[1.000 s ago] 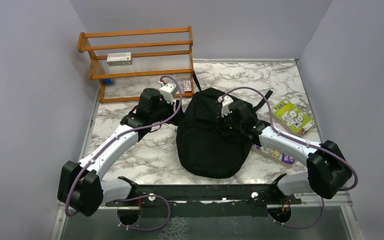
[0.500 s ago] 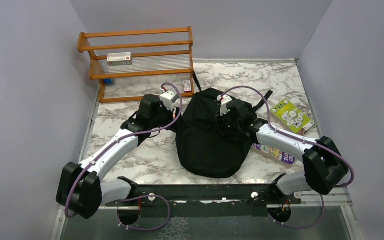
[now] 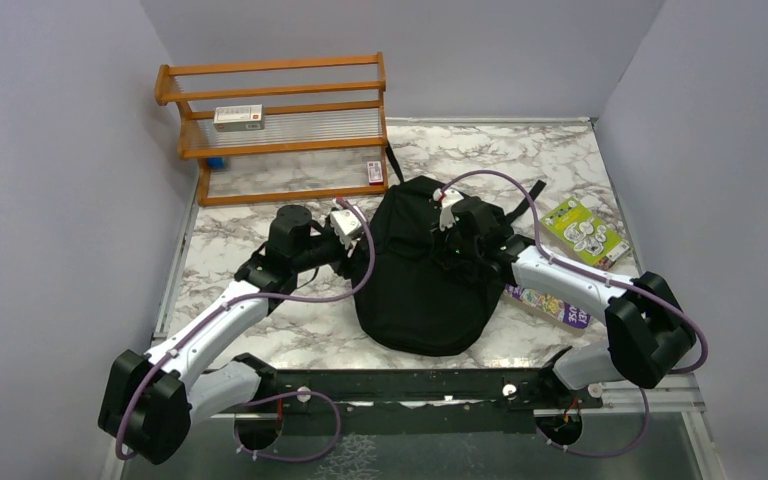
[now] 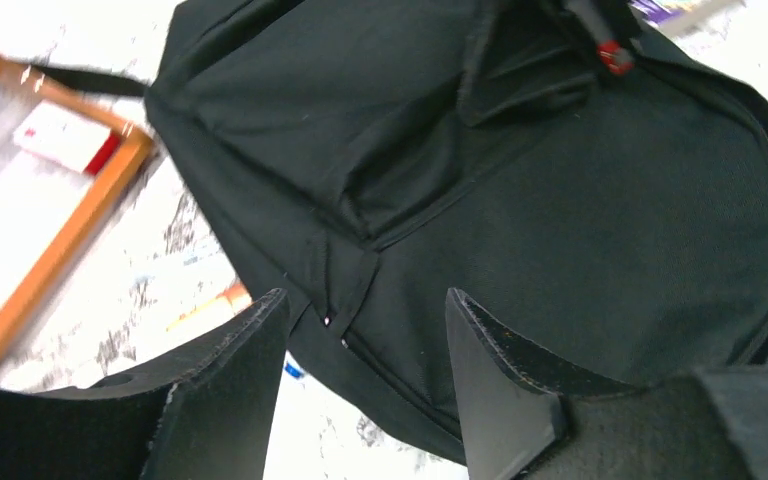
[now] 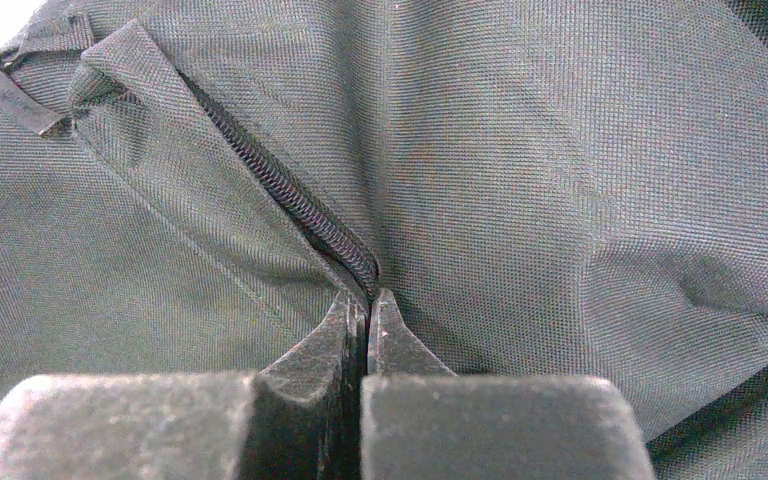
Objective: Pack the student bag
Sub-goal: Unzip the student bag at the center of the board.
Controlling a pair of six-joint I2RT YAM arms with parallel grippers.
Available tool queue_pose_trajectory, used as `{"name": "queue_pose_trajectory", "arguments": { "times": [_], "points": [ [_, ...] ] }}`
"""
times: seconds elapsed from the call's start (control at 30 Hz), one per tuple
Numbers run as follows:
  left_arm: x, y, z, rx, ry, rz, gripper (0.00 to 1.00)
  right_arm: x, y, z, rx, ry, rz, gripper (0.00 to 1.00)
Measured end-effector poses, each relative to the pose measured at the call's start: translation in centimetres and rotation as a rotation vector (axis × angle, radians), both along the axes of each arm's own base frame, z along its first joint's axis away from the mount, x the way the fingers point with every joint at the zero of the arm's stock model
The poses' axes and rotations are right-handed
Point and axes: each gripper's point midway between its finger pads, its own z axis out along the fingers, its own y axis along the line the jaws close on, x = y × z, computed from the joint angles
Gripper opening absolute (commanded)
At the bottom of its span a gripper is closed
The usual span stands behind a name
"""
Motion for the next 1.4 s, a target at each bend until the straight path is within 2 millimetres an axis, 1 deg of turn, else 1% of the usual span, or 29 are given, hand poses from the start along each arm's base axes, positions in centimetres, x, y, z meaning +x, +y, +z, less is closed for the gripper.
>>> {"name": "queue_pose_trajectory", "arguments": {
  "times": [0.1, 0.2, 0.33, 0.53, 0.67, 0.77, 1.0, 1.1, 1.27, 1.4],
  "points": [
    [-0.9, -0.9, 0.3, 0.036, -0.097, -0.124, 0.56, 0.0, 0.0, 0.0, 0.000, 0.000, 0.000, 0.01],
    [-1.6, -1.6, 0.3, 0.069, -0.180, -0.218, 0.51, 0.0, 0.0, 0.0, -0.001, 0.000, 0.001, 0.01],
    [-1.9, -2.0, -0.1, 0.115, -0.254, -0.297, 0.45, 0.0, 0.0, 0.1, -0.001, -0.005, 0.003, 0.01],
    [-2.1, -2.1, -4.0, 0.221, -0.218, -0.381, 0.44, 0.0, 0.0, 0.8, 0.009, -0.022, 0.005, 0.01],
    [-1.9, -2.1, -5.2, 0.255, -0.201, -0.402, 0.44, 0.0, -0.1, 1.2, 0.015, -0.031, 0.006, 0.01],
    [-1.4, -2.2, -5.2, 0.265, -0.209, -0.395, 0.44, -0.1, -0.1, 1.2, 0.017, -0.030, 0.007, 0.01],
    [0.0, -2.4, -4.0, 0.253, -0.264, -0.352, 0.44, -0.2, -0.1, 1.1, 0.018, -0.029, 0.010, 0.01],
    [0.3, -2.6, -3.9, 0.251, -0.263, -0.344, 0.44, -0.2, -0.1, 1.1, 0.020, -0.033, 0.011, 0.01],
    [1.3, -3.2, -3.9, 0.254, -0.248, -0.345, 0.44, -0.3, -0.1, 1.1, 0.018, -0.036, 0.014, 0.01],
    [2.0, -3.6, -4.4, 0.261, -0.226, -0.350, 0.44, -0.3, -0.1, 1.2, 0.020, -0.038, 0.015, 0.01]
  ]
}}
